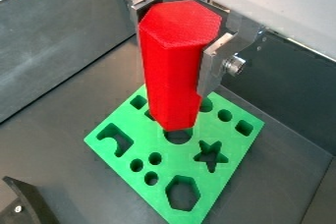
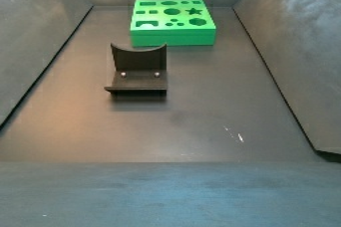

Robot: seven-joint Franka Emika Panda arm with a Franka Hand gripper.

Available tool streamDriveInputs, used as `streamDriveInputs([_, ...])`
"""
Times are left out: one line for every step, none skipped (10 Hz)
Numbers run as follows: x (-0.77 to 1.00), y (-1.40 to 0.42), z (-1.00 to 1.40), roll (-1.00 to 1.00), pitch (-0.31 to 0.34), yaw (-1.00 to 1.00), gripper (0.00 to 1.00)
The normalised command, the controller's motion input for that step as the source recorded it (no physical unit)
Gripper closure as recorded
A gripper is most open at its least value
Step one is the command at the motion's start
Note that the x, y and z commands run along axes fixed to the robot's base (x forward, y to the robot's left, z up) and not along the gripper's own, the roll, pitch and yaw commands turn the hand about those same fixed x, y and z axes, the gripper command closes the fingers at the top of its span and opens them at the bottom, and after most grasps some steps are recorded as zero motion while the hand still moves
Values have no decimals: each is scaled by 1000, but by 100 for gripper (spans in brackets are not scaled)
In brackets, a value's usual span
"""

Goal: Insert the hexagon object.

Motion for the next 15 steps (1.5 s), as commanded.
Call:
streamDriveInputs([-140,120,-1000,-53,0,-980,100])
streamDriveInputs([-263,240,-1000,-40,0,-826,100])
streamDriveInputs([-383,311,-1000,-106,0,-749,100])
streamDriveInputs([-389,297,-1000,-111,0,-749,100])
streamDriveInputs([-391,234,-1000,-104,0,-754,100])
streamDriveInputs([-169,66,-997,-56,-39,-631,100])
streamDriveInputs([140,0,-966,-40,-53,-340,100])
streamDriveInputs([80,26,-283,-151,26,-166,100])
streamDriveInputs([0,46,-11,0,-1,20,100])
streamDriveInputs([89,74,-671,21,0,0,100])
streamDriveInputs([0,37,-974,20,-130,0,100])
streamDriveInputs([0,63,-1000,34,-116,0,100])
streamDriveInputs([0,103,-1000,43,-103,0,100])
streamDriveInputs([11,106,-989,54,-100,0,100])
streamDriveInputs([0,151,-989,67,-103,0,100])
